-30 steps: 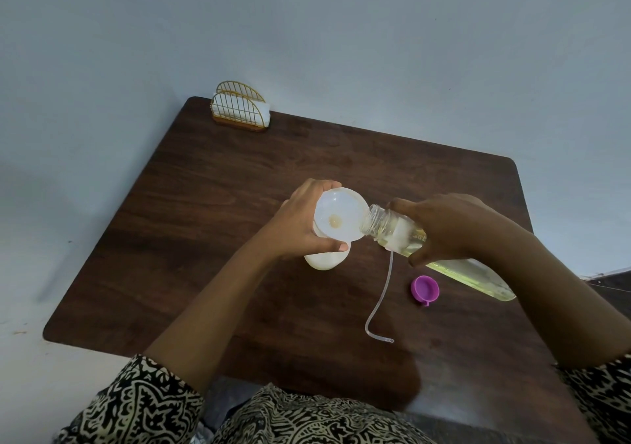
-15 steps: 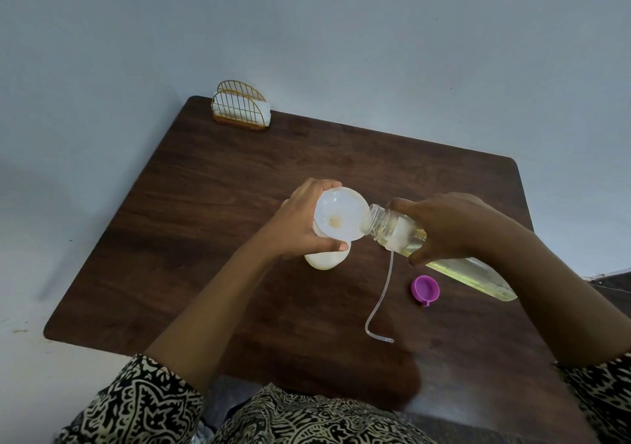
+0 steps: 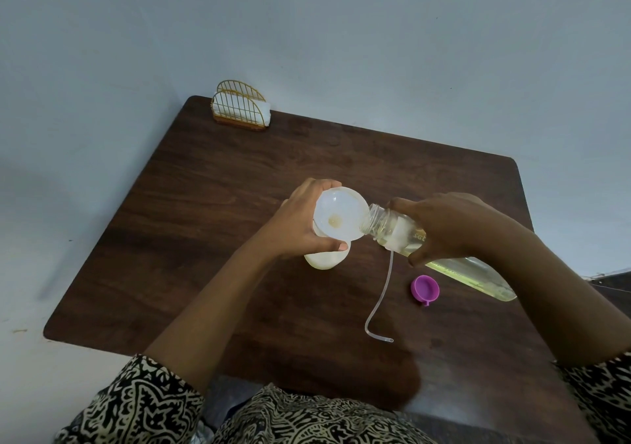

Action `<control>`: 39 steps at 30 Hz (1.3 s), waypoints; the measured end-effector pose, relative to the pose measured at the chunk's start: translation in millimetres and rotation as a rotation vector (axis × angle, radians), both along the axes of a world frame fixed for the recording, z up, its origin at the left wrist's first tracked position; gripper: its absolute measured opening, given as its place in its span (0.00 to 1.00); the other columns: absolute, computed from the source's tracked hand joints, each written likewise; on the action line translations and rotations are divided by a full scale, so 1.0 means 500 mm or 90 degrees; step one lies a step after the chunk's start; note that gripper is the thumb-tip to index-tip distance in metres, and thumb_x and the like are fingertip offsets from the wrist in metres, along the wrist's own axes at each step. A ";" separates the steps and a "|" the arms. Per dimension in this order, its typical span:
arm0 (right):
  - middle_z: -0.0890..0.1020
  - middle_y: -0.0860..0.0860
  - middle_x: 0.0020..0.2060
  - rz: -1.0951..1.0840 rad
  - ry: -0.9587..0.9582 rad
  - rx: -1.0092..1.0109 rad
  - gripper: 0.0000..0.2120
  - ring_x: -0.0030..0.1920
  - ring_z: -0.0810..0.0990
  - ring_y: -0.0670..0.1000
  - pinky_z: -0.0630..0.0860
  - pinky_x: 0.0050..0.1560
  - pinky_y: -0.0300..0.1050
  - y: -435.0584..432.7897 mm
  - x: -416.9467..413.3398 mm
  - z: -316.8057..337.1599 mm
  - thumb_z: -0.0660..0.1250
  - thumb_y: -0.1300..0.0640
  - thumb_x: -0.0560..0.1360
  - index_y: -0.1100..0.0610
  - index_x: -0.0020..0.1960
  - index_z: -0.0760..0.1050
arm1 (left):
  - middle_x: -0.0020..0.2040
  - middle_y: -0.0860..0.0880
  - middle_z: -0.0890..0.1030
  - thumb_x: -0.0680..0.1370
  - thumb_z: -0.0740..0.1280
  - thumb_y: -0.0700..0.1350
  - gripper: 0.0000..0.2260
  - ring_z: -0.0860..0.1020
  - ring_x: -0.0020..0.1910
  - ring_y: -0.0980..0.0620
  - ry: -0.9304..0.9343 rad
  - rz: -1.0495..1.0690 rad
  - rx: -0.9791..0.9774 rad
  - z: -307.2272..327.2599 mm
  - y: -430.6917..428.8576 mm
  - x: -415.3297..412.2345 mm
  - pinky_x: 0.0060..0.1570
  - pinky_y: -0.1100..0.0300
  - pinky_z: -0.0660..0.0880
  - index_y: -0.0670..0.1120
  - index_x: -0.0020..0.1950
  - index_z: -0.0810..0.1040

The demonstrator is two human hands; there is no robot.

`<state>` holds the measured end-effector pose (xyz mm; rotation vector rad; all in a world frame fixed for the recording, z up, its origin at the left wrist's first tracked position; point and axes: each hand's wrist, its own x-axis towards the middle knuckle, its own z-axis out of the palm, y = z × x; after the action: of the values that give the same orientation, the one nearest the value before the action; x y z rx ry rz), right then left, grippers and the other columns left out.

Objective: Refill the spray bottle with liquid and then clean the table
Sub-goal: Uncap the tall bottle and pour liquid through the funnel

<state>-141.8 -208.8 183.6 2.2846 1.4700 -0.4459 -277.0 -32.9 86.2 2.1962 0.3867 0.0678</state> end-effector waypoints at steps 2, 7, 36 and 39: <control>0.78 0.44 0.48 -0.002 0.000 -0.001 0.37 0.32 0.64 0.41 0.58 0.30 0.34 0.000 -0.001 0.001 0.72 0.42 0.67 0.45 0.70 0.59 | 0.67 0.54 0.66 0.60 0.75 0.58 0.41 0.67 0.63 0.55 0.004 0.002 0.000 0.001 -0.001 0.000 0.60 0.43 0.73 0.54 0.70 0.62; 0.72 0.42 0.43 -0.010 0.000 -0.001 0.37 0.31 0.63 0.39 0.58 0.29 0.35 0.000 -0.003 0.003 0.72 0.41 0.67 0.44 0.70 0.59 | 0.67 0.53 0.66 0.62 0.77 0.55 0.41 0.66 0.63 0.56 0.006 0.003 -0.002 0.000 0.000 0.000 0.61 0.43 0.73 0.54 0.71 0.62; 0.74 0.42 0.43 0.000 0.008 0.003 0.36 0.36 0.69 0.44 0.61 0.31 0.36 0.004 -0.002 0.004 0.73 0.42 0.66 0.44 0.68 0.60 | 0.67 0.54 0.66 0.64 0.79 0.51 0.40 0.66 0.63 0.55 0.001 0.000 -0.019 0.008 -0.001 -0.002 0.61 0.44 0.73 0.53 0.70 0.61; 0.77 0.43 0.46 0.001 0.013 0.006 0.36 0.40 0.71 0.45 0.64 0.33 0.37 0.005 -0.001 0.004 0.73 0.42 0.66 0.44 0.69 0.60 | 0.67 0.54 0.65 0.65 0.79 0.50 0.40 0.66 0.63 0.57 0.003 0.002 -0.011 0.004 0.000 0.000 0.62 0.46 0.73 0.54 0.71 0.61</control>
<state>-142.1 -206.3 185.7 2.2918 1.4863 -0.4635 -277.1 -32.9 88.2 2.1797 0.3921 0.0608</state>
